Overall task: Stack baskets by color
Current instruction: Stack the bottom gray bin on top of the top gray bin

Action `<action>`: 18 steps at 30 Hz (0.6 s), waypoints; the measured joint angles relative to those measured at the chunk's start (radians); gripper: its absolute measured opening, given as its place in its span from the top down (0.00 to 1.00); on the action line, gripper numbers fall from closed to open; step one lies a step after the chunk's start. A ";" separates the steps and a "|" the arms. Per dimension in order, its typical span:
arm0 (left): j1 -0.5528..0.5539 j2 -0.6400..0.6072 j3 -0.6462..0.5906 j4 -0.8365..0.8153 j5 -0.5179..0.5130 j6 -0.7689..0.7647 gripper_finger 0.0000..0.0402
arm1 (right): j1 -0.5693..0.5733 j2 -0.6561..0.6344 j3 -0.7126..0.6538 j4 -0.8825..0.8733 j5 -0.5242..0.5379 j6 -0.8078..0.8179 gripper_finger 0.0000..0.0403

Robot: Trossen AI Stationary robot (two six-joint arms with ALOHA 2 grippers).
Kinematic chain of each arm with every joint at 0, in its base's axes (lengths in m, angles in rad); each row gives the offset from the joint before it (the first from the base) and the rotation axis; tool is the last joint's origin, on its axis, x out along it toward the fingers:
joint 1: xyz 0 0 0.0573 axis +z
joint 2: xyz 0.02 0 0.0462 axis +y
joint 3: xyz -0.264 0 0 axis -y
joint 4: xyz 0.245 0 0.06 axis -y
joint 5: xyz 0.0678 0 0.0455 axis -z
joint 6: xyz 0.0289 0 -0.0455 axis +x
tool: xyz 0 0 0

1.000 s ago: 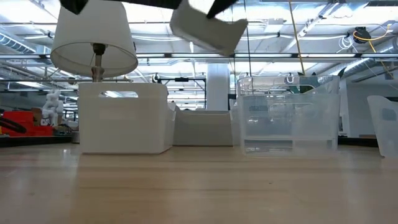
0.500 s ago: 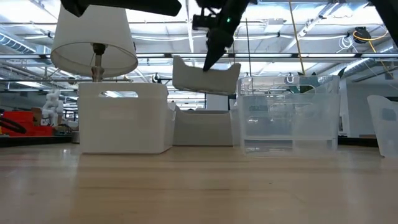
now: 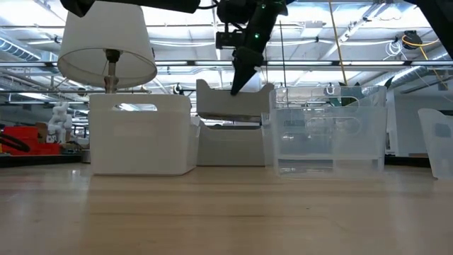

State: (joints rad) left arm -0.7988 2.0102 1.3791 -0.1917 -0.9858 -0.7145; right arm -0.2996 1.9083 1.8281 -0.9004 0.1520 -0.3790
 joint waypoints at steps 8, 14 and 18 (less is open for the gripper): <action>0.000 0.000 0.000 0.000 0.000 0.003 0.52 | 0.000 0.000 -0.045 0.007 0.000 0.000 1.00; 0.000 -0.001 0.000 0.000 0.000 0.003 0.52 | 0.001 -0.001 -0.067 0.022 0.000 -0.001 1.00; 0.001 -0.001 0.000 0.000 0.000 0.004 0.52 | 0.011 -0.001 -0.068 0.033 0.000 -0.005 1.00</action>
State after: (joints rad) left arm -0.7982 2.0094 1.3792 -0.1913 -0.9859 -0.7109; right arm -0.2882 1.9072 1.7603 -0.8674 0.1520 -0.3838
